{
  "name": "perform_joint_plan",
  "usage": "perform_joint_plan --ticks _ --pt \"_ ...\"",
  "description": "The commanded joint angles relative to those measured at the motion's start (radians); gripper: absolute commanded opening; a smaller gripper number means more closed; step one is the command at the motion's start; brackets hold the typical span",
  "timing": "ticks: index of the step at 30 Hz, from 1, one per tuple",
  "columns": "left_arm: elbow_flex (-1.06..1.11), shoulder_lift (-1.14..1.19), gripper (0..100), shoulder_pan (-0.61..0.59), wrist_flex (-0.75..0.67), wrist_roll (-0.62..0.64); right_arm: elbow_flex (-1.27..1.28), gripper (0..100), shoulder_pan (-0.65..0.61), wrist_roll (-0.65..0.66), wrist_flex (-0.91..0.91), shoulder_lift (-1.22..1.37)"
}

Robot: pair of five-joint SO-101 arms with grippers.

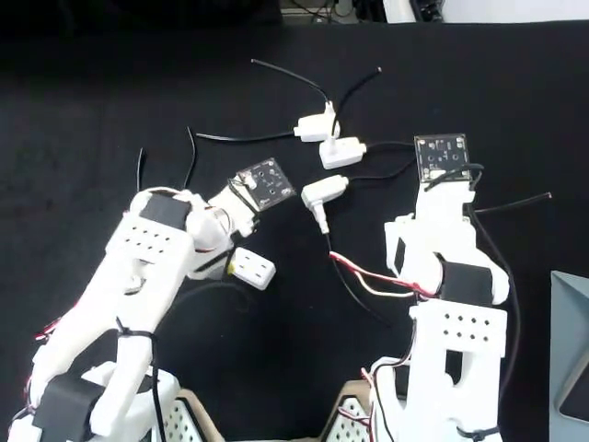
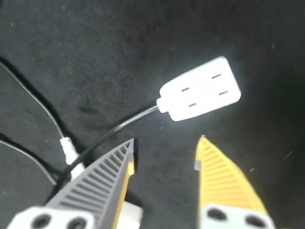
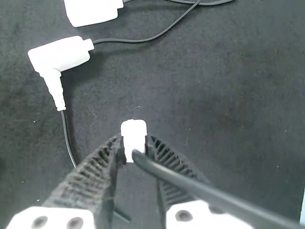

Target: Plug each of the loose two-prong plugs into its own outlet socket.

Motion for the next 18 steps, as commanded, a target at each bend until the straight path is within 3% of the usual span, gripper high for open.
perform_joint_plan --ticks 1,7,14,18 --pt "-0.038 -0.011 29 -0.018 0.008 -0.074 -0.01 1.1 -0.012 -0.002 -0.006 -0.013" --pt "-0.018 -0.006 30 0.038 -0.054 -0.078 -0.01 1.1 -0.014 -0.002 -0.012 -0.013" --pt "0.084 0.034 30 0.117 -0.222 -0.196 0.045 1.1 -0.055 -0.002 -0.077 -0.013" --pt "0.07 0.118 30 0.119 -0.244 -0.252 0.044 1.1 -0.054 -0.002 -0.077 -0.013"
